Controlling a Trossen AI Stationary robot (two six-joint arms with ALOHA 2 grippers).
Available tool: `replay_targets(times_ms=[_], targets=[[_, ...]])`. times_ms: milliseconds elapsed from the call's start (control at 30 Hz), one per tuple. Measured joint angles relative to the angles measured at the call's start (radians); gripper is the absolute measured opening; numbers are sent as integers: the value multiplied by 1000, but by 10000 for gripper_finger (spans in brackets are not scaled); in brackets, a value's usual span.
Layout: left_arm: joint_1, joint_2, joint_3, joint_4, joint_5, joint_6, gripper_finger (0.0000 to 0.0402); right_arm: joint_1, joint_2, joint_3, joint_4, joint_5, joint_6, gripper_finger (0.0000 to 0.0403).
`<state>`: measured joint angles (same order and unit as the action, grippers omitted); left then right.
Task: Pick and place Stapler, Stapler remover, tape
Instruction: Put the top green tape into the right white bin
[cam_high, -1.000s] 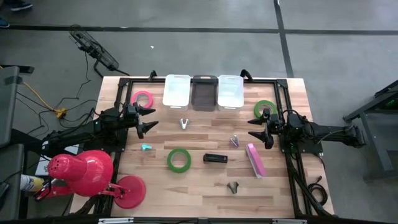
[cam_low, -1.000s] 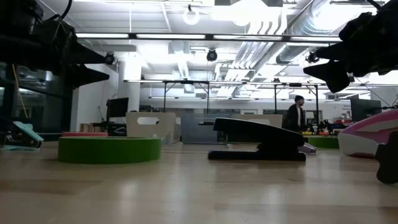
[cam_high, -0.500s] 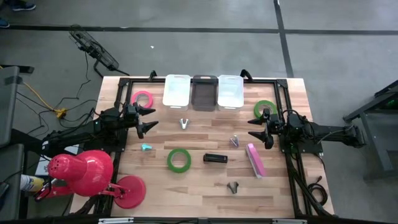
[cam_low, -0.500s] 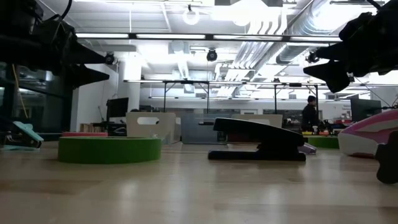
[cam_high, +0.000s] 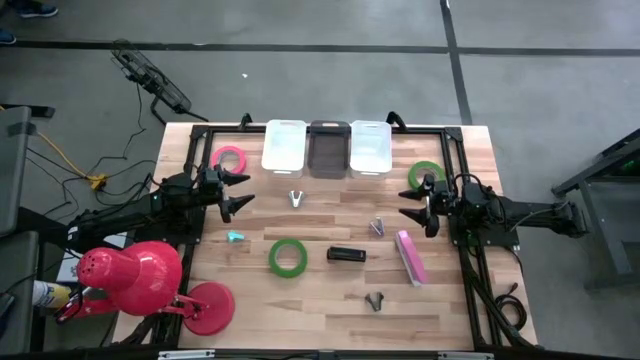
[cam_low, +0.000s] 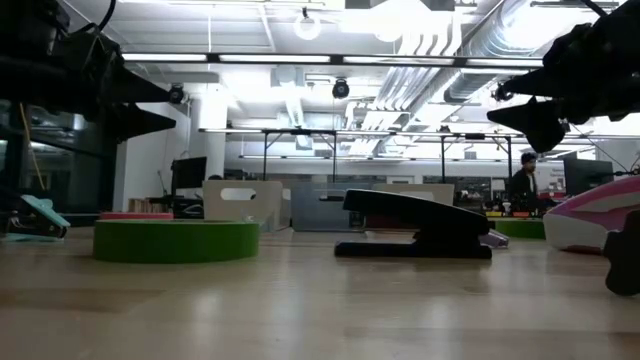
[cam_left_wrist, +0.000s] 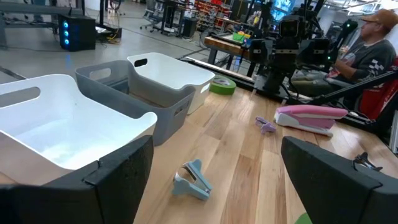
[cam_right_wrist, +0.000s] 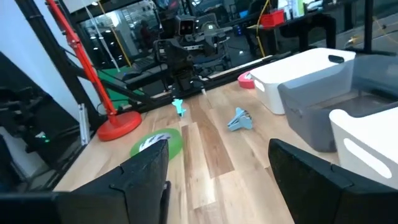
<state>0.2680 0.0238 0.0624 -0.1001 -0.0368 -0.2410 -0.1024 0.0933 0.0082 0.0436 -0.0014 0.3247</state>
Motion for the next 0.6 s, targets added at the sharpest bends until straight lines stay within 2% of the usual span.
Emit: replay_targets(times_ms=[133, 300, 467, 600], targets=[[0, 0, 0, 0, 0, 0, 349, 0, 0, 0, -5, -9, 54, 268], [0, 0, 0, 0, 0, 0, 349, -2, 0, 1, -6, 29, 113, 268], [0, 0, 0, 0, 0, 0, 349, -2, 0, 45, -26, 37, 59, 268], [0, 0, 0, 0, 0, 0, 349, -2, 3, 126, -161, 120, 49, 268]])
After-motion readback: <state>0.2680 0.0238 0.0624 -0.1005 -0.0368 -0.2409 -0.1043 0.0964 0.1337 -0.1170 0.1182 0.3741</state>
